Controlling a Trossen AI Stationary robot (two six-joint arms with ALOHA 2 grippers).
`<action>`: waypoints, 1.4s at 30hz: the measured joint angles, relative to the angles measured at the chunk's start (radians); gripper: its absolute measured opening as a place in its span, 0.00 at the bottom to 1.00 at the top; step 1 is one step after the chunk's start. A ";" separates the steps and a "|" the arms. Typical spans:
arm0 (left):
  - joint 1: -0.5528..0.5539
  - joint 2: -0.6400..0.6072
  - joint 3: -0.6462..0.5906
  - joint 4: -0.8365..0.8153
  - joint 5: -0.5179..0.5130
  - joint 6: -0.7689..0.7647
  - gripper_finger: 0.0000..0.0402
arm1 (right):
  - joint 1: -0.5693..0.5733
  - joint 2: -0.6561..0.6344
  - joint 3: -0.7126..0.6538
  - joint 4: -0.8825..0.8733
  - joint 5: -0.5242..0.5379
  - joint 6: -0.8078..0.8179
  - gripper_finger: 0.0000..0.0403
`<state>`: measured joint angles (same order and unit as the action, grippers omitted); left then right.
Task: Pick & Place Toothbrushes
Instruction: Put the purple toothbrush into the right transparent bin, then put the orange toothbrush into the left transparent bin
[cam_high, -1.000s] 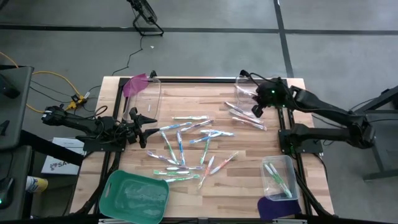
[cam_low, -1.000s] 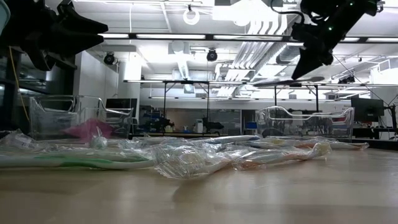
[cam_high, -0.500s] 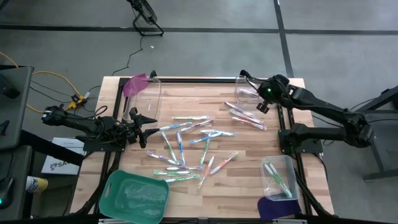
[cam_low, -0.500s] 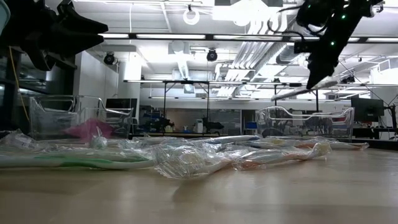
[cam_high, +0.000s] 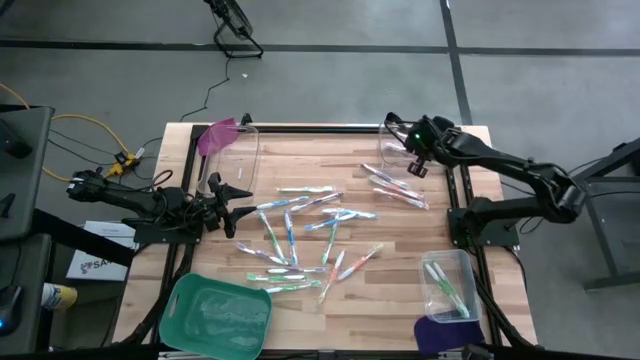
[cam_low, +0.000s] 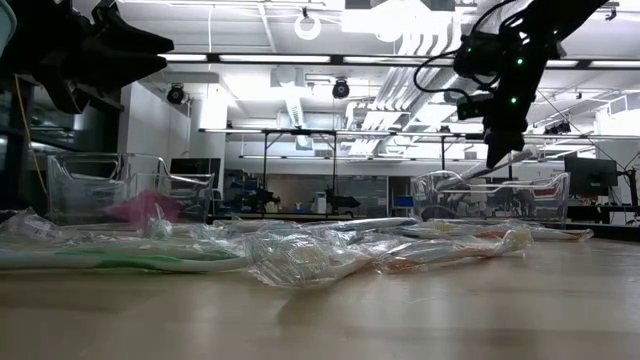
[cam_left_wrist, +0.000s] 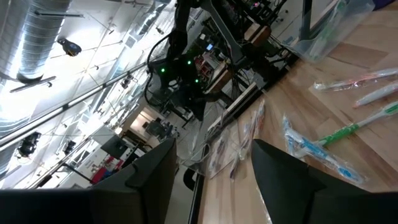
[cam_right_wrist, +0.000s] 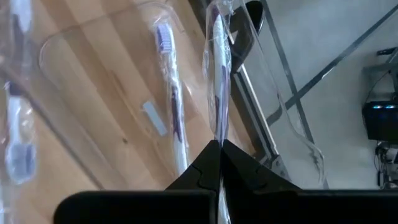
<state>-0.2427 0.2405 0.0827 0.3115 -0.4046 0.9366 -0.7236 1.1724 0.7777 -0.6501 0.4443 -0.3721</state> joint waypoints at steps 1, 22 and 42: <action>0.000 0.000 0.000 0.000 0.000 0.000 0.50 | -0.003 0.007 0.000 0.001 0.002 0.000 0.01; 0.000 0.000 0.000 0.000 0.000 0.000 0.50 | -0.005 0.021 0.000 0.009 0.062 0.052 0.27; 0.000 0.000 0.000 0.000 0.000 0.000 0.50 | 0.089 -0.139 0.000 -0.185 -0.219 0.392 0.45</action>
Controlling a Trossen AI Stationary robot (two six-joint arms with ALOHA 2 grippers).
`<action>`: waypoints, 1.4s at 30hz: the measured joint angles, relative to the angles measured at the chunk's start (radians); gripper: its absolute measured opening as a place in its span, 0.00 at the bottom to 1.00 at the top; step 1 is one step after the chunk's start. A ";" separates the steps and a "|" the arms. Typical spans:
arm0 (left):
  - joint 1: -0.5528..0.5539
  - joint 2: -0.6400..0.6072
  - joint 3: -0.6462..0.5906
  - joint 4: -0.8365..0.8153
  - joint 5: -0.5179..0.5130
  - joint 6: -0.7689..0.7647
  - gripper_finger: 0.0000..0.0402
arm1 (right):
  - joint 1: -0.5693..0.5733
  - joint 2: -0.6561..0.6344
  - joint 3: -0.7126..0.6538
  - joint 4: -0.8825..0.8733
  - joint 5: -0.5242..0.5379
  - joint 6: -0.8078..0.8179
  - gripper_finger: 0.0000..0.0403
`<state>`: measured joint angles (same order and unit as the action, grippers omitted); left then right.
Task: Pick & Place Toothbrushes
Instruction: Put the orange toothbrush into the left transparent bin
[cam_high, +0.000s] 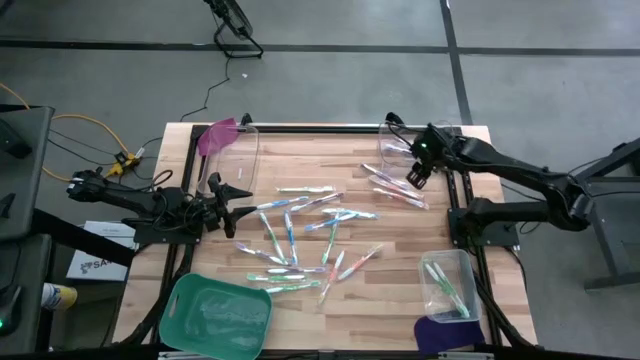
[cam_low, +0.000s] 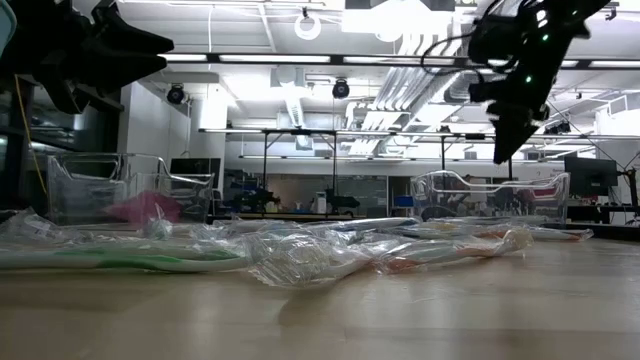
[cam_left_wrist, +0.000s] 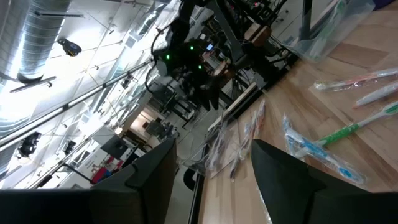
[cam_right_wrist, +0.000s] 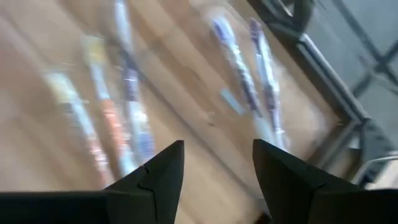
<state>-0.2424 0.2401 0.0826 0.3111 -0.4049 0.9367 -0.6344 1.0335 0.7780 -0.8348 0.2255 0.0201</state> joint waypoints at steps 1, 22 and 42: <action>0.000 0.000 0.000 0.000 0.000 0.000 0.50 | 0.008 -0.021 0.000 0.001 -0.016 0.007 0.45; 0.000 0.000 0.000 0.000 0.000 0.000 0.50 | 0.223 -0.144 -0.059 -0.002 -0.224 0.149 0.43; 0.000 0.000 0.000 0.000 0.000 -0.004 0.50 | 0.430 0.071 -0.060 0.065 -0.163 0.462 0.43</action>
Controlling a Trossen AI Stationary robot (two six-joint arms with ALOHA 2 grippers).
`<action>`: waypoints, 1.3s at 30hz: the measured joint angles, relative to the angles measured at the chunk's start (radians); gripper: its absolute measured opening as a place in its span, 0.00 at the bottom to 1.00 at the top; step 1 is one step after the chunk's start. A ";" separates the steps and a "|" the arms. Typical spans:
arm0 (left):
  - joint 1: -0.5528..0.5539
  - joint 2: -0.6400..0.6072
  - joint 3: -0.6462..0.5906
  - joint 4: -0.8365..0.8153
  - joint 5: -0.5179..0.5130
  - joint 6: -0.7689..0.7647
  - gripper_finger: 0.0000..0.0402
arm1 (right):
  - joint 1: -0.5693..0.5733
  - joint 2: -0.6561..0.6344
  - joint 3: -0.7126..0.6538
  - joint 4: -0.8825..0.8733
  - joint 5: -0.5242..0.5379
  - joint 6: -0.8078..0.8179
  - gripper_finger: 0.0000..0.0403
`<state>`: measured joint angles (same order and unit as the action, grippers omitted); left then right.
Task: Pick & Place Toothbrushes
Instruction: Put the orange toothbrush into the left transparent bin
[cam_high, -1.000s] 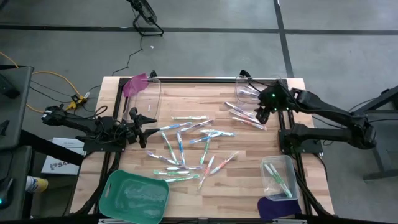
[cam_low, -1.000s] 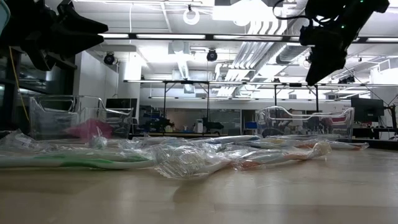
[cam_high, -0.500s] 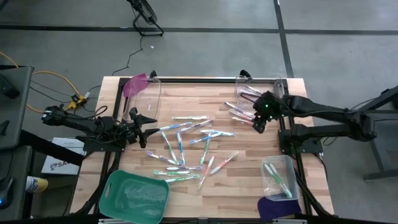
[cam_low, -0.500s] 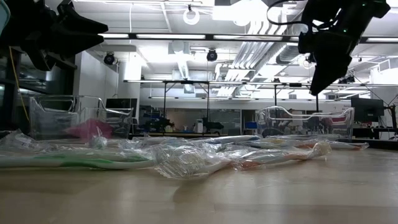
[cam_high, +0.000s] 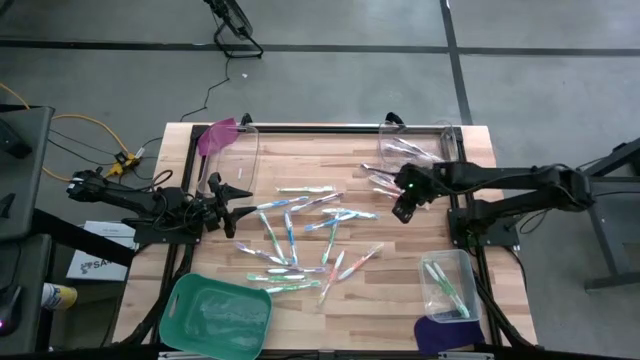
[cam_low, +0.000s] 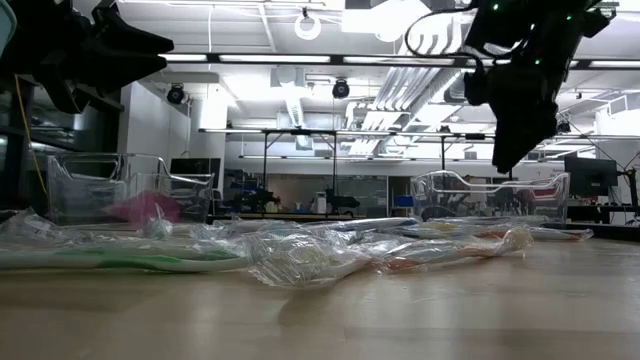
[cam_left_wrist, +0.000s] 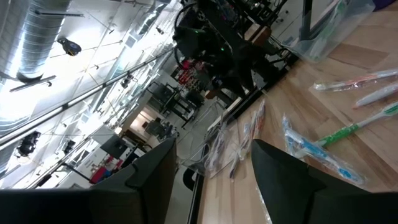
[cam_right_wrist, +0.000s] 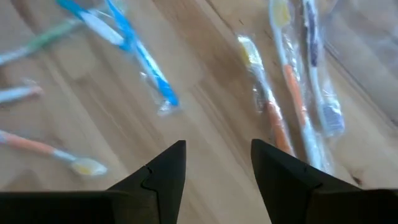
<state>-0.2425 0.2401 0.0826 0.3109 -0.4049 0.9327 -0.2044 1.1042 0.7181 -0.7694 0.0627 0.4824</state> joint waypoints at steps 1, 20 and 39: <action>0.000 0.000 0.000 0.000 0.000 0.000 0.50 | 0.004 0.021 0.000 0.001 0.022 -0.007 0.43; 0.000 0.000 0.000 0.000 0.000 0.000 0.50 | 0.008 0.379 0.000 0.149 0.270 -0.314 0.43; 0.000 0.000 0.000 -0.004 0.000 0.001 0.50 | -0.017 0.442 0.000 0.282 0.247 -0.409 0.43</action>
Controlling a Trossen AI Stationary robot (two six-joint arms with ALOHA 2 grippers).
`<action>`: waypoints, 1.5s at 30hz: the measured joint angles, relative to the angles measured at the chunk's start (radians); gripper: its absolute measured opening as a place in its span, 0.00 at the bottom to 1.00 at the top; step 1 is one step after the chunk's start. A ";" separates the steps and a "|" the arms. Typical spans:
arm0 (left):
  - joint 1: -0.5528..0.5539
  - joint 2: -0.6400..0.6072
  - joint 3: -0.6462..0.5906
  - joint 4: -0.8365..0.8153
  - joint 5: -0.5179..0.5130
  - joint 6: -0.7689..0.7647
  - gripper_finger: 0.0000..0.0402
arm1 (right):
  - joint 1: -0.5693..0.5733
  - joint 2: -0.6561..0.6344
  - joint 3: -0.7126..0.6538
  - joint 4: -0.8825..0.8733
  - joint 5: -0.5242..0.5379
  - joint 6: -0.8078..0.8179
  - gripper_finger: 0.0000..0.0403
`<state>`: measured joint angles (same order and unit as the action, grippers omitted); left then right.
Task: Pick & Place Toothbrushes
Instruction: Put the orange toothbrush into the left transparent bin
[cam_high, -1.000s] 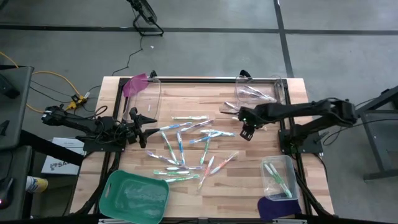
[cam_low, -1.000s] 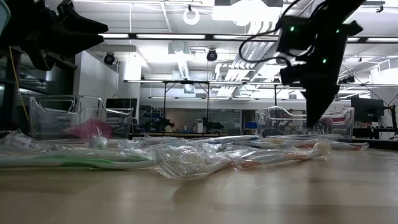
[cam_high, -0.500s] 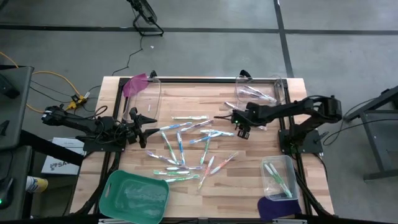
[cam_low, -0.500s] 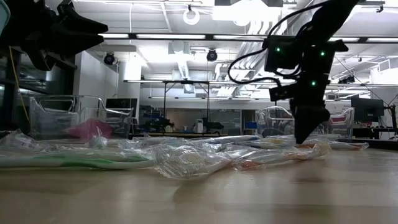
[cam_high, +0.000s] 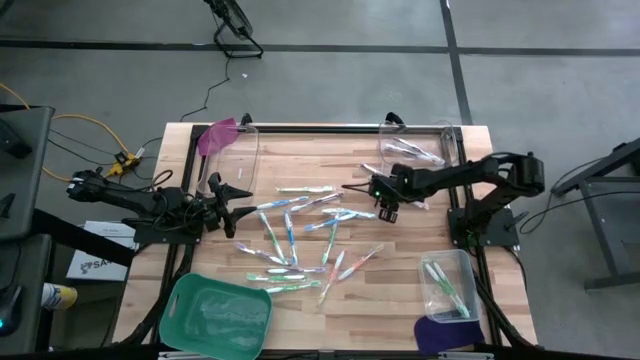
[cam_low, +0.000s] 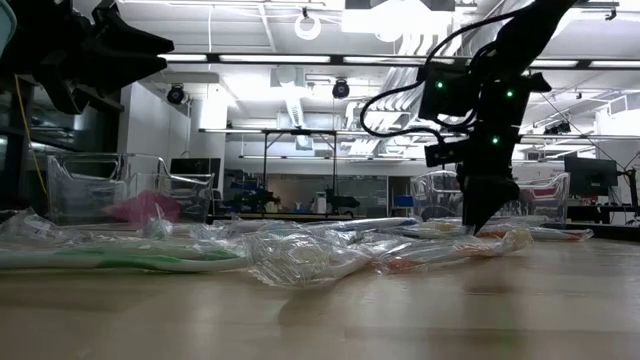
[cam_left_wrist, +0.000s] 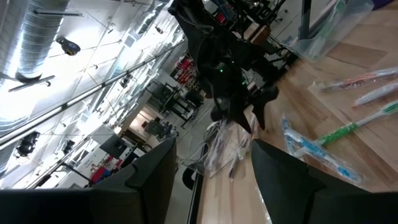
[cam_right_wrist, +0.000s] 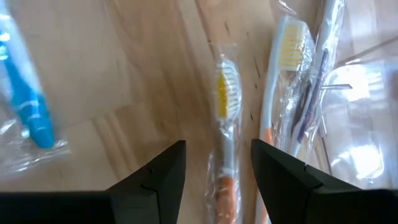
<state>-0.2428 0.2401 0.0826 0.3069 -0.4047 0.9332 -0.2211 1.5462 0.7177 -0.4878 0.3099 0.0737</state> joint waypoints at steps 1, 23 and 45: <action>0.000 0.000 0.000 0.000 0.000 0.000 0.50 | -0.006 0.001 0.000 -0.001 0.000 0.000 0.43; 0.000 0.000 0.000 -0.002 0.000 0.000 0.50 | -0.050 0.000 0.000 0.036 -0.228 -0.028 0.30; 0.000 0.000 0.000 -0.002 0.000 0.000 0.50 | 0.016 -0.143 0.030 0.076 -0.234 0.064 0.01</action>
<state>-0.2424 0.2402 0.0827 0.3050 -0.4049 0.9333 -0.2052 1.4028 0.7475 -0.4123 0.0763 0.1379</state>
